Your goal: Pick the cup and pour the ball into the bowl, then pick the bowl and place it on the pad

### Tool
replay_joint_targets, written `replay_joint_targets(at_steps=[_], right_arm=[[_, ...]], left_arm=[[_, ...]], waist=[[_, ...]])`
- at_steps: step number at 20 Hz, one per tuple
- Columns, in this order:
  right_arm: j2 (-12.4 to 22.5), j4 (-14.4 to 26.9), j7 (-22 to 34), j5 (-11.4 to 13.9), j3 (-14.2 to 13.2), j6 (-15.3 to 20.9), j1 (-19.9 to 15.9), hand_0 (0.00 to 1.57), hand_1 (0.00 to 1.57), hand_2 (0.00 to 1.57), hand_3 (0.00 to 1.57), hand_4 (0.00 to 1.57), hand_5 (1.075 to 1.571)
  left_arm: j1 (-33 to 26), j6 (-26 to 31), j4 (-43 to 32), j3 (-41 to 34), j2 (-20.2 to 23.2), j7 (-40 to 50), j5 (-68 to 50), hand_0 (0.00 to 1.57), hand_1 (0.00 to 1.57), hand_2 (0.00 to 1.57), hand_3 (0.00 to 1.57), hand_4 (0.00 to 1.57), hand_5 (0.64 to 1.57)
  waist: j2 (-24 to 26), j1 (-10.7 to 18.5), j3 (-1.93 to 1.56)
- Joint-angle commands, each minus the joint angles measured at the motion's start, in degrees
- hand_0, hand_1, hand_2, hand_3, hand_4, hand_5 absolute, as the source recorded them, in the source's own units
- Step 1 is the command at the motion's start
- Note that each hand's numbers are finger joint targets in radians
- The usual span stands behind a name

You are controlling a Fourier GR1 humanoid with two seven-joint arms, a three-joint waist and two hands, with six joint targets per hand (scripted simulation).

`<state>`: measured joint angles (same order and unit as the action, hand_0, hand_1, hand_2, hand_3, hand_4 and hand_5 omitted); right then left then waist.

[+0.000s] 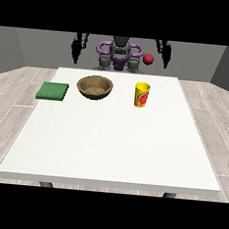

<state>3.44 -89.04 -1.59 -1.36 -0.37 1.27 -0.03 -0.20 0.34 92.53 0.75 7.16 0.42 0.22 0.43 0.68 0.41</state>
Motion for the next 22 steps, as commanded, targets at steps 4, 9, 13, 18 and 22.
replay_joint_targets(at_steps=[4,9,13,18,22], right_arm=[[2.24,-5.22,4.34,-0.01,-0.30,-0.25,-1.00,0.00,0.00,0.00,0.00,0.12,1.563],[6.86,2.03,-9.59,-11.75,-9.04,-12.35,6.08,0.00,0.00,0.00,0.00,0.08,1.566],[5.70,8.55,-19.65,-9.84,-9.47,-14.26,3.23,0.00,0.00,0.00,0.00,0.00,1.560],[8.01,11.90,-20.21,-9.69,-10.58,-16.63,-1.07,0.00,0.00,0.00,0.00,0.00,1.559],[7.49,15.47,-22.58,-10.16,-11.90,-15.33,-7.11,0.00,0.00,0.00,0.00,0.00,1.558]], left_arm=[[0.86,0.45,5.10,-0.61,1.96,4.58,-0.67,0.00,0.00,0.00,0.00,0.00,1.470],[-3.24,-8.28,2.48,3.23,-6.88,-8.19,-0.61,0.00,0.00,0.00,0.00,0.00,1.471],[0.36,-8.39,-0.61,4.15,-7.05,-15.35,-1.89,0.00,0.00,0.00,0.00,0.00,1.472],[2.45,-9.13,-8.90,3.05,-7.11,-22.67,-1.94,0.00,0.00,0.00,0.00,0.00,1.464],[13.88,-10.01,-13.03,-2.03,-5.62,-21.18,-1.86,0.00,0.00,0.00,0.00,0.00,1.457]], waist=[[13.28,0.22,-0.25],[4.39,-2.43,-0.48],[-1.70,-1.49,-0.43],[-3.37,-1.69,-0.41],[-8.78,-2.98,-0.42]])
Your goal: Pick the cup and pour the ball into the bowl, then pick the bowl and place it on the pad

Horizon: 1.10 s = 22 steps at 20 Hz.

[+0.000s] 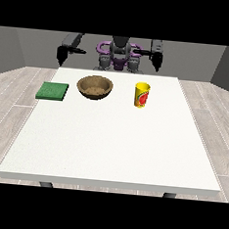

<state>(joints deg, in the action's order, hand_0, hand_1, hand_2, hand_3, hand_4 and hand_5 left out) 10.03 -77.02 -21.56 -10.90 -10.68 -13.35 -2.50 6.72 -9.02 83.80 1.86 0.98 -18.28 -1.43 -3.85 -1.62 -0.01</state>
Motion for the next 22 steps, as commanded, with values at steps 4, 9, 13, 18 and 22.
replay_joint_targets(at_steps=[4,9,13,18,22], right_arm=[[1.04,7.12,-5.61,0.94,-1.49,0.08,-9.65,0.00,0.00,0.00,0.00,0.00,1.551],[2.29,16.32,-18.18,1.65,-3.25,-4.14,-10.65,0.00,0.00,0.00,0.00,0.00,1.548],[4.23,12.04,-13.55,-0.99,-3.24,-6.44,-14.70,0.00,0.00,0.00,0.00,0.00,1.548],[1.26,18.07,-20.17,2.82,-1.30,-4.89,-12.87,0.00,0.00,0.00,0.00,0.00,1.547],[4.32,21.02,-25.34,2.44,-3.12,-7.95,-13.84,0.00,0.00,0.00,0.00,0.00,1.548]], left_arm=[[11.23,0.63,-10.92,-5.20,1.71,-7.46,-0.44,0.00,0.00,0.00,0.00,0.00,1.448],[17.48,-0.73,-12.84,-8.31,3.94,-7.99,-0.81,0.00,0.00,0.00,0.00,0.00,1.465],[22.53,0.95,-23.56,-14.75,7.49,-15.95,-3.53,0.00,0.00,0.00,0.00,0.00,1.415],[23.97,0.78,-30.08,-14.69,6.54,-18.77,-3.47,0.00,0.00,0.00,0.00,0.00,1.410],[25.58,2.43,-33.13,-16.57,8.92,-23.43,-4.26,0.00,0.00,0.00,0.00,0.00,1.393]], waist=[[-8.29,-0.30,0.01],[-15.23,-0.48,-0.06],[-18.15,-4.73,0.05],[-17.52,-4.21,0.01],[-21.48,-4.68,-0.01]])
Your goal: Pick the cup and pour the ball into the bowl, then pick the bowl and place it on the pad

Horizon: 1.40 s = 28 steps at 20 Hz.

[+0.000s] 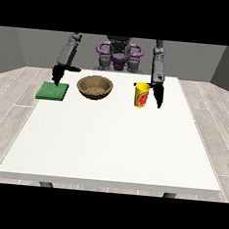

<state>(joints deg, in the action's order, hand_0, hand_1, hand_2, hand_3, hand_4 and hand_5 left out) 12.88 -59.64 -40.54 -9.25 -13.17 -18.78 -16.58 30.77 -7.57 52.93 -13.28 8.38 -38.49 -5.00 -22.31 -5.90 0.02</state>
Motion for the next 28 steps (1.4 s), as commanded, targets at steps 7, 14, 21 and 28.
replay_joint_targets(at_steps=[7,14,21,28], right_arm=[[3.97,4.74,-3.16,-0.49,-1.69,-2.71,-4.39,0.00,0.00,0.00,0.00,0.00,1.543],[6.53,1.47,-1.99,-2.60,-2.16,-4.19,-4.24,0.00,0.00,0.00,0.00,0.14,1.548],[7.98,6.40,-0.13,-2.76,-1.75,-4.64,-8.54,0.00,0.00,0.21,0.00,0.22,1.552],[5.82,11.91,6.80,-2.29,0.02,-2.84,-11.64,0.00,0.00,0.38,0.35,0.27,1.552]], left_arm=[[5.55,-3.38,-9.53,-1.80,-1.23,-9.71,0.65,0.00,0.00,0.00,0.00,0.00,1.401],[4.62,-12.34,-11.23,-3.74,-0.07,-11.20,3.14,1.37,1.37,1.57,1.57,1.16,1.533],[4.11,-21.87,-4.22,0.13,0.49,-2.98,9.26,1.38,1.38,1.57,1.57,1.23,1.534],[4.09,-34.60,-6.06,11.25,2.89,12.69,28.02,1.40,1.40,1.57,1.57,1.23,1.548]], waist=[[-5.90,-2.17,0.00],[-6.84,-6.55,0.03],[-4.49,-7.73,-0.11],[7.79,-8.18,-0.21]])
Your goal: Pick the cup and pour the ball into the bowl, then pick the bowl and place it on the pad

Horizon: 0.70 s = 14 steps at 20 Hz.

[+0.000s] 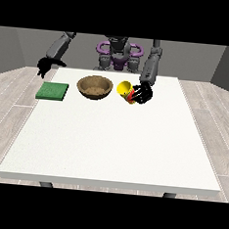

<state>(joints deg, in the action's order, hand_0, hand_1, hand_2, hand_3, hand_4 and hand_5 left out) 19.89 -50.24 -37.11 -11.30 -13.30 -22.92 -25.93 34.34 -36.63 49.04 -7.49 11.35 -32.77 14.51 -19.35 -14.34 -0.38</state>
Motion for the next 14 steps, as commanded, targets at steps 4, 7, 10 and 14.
replay_joint_targets(at_steps=[4,7,10,14], right_arm=[[0.66,5.87,3.74,-0.19,-0.64,-0.08,-1.97,0.00,0.00,0.18,0.16,0.31,1.549],[-1.25,8.25,0.76,1.58,0.08,1.79,-1.22,0.00,0.00,0.18,0.15,0.33,1.549],[-0.11,12.12,2.40,1.65,-0.86,2.35,-0.70,0.00,0.00,0.22,0.21,0.37,1.547],[1.27,16.50,1.58,1.36,-2.24,1.69,1.37,0.00,0.00,0.23,0.12,0.37,1.547]], left_arm=[[-0.03,-6.98,-5.38,11.82,2.11,14.75,19.12,1.44,1.44,1.57,1.57,1.21,1.562],[0.73,-10.46,-7.37,17.64,-0.69,21.32,28.59,1.43,1.43,1.57,1.57,1.16,1.570],[4.03,-6.08,-8.58,22.94,1.54,29.23,37.74,1.39,1.39,1.57,1.57,0.98,1.555],[8.75,1.30,-9.13,29.76,-3.51,40.21,47.91,1.27,1.27,1.57,1.54,0.88,1.533]], waist=[[8.78,1.39,0.14],[9.83,2.87,0.12],[15.66,5.69,-0.12],[19.64,10.38,0.07]])
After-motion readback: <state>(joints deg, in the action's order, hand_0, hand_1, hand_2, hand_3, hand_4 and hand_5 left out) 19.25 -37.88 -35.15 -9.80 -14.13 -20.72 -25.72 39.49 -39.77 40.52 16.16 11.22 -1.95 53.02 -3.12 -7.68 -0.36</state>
